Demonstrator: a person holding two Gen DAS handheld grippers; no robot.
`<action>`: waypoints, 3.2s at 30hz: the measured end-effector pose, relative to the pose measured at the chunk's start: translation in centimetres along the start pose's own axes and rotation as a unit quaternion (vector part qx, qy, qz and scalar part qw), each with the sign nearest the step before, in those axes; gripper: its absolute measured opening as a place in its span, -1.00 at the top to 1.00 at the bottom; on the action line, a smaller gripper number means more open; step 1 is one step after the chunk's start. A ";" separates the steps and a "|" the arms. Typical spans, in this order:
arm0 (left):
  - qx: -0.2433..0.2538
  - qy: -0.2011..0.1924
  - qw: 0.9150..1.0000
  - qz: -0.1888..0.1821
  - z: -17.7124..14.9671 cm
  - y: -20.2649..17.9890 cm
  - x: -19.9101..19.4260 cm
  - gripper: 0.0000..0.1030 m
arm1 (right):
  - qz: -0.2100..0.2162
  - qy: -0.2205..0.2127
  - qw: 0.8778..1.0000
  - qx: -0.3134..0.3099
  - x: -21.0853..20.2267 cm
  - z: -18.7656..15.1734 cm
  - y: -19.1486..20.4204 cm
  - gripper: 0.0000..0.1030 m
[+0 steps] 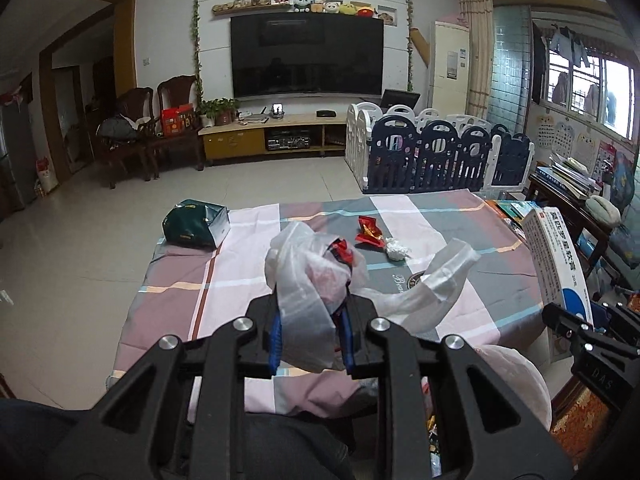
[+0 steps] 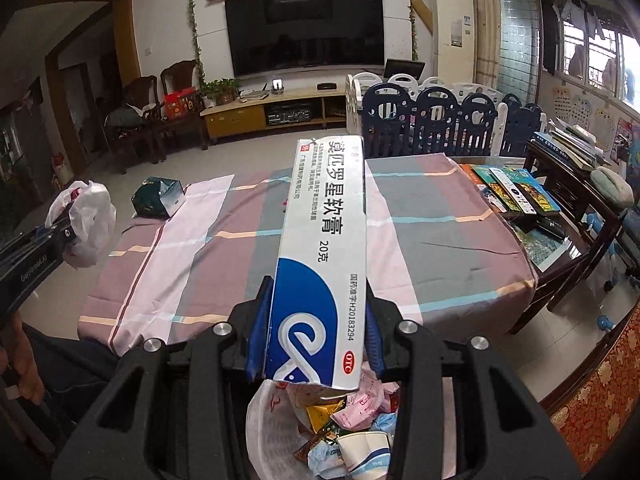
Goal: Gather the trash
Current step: 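Carry the bag and ointment box over the wastebasket and open both grippers, then grasp the white tissue with the right gripper and pass it to the left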
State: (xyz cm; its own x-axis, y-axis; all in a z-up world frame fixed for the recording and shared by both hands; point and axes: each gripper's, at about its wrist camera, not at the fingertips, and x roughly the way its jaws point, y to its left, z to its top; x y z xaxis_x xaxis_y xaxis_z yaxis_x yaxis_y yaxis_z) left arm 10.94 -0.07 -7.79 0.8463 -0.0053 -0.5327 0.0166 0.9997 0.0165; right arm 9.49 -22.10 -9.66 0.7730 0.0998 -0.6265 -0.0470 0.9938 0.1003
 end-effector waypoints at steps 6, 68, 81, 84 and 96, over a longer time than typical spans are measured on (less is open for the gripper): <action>0.027 -0.001 1.000 -0.016 -1.0 -2.8 -2.0 0.55 | 0.001 -0.010 1.000 0.005 -2.3 -0.7 -1.3 0.21; 0.089 0.161 0.957 -0.223 -8.3 -12.1 3.5 0.31 | -0.080 0.138 0.976 0.149 1.9 -8.8 -11.8 -0.24; 0.102 0.130 0.970 -0.177 -8.4 -11.2 4.0 -0.65 | -0.087 0.141 0.976 0.144 3.2 -8.3 -10.8 -0.25; 0.095 0.114 0.980 -0.136 -6.3 -9.4 5.9 -0.65 | -0.079 0.138 0.978 0.133 4.3 -7.2 -9.8 -0.24; -0.105 0.114 0.987 0.036 -0.5 5.3 13.2 -0.71 | -0.012 0.088 0.995 0.036 22.1 6.0 -1.3 -0.24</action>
State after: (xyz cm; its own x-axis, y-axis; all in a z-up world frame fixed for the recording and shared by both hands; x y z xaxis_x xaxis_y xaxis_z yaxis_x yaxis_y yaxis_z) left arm 21.92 5.16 -15.17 0.6992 0.0482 -0.7133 -0.1709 0.9801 -0.1013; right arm 30.49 -21.45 -18.98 0.6499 0.0894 -0.7548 0.0204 0.9907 0.1348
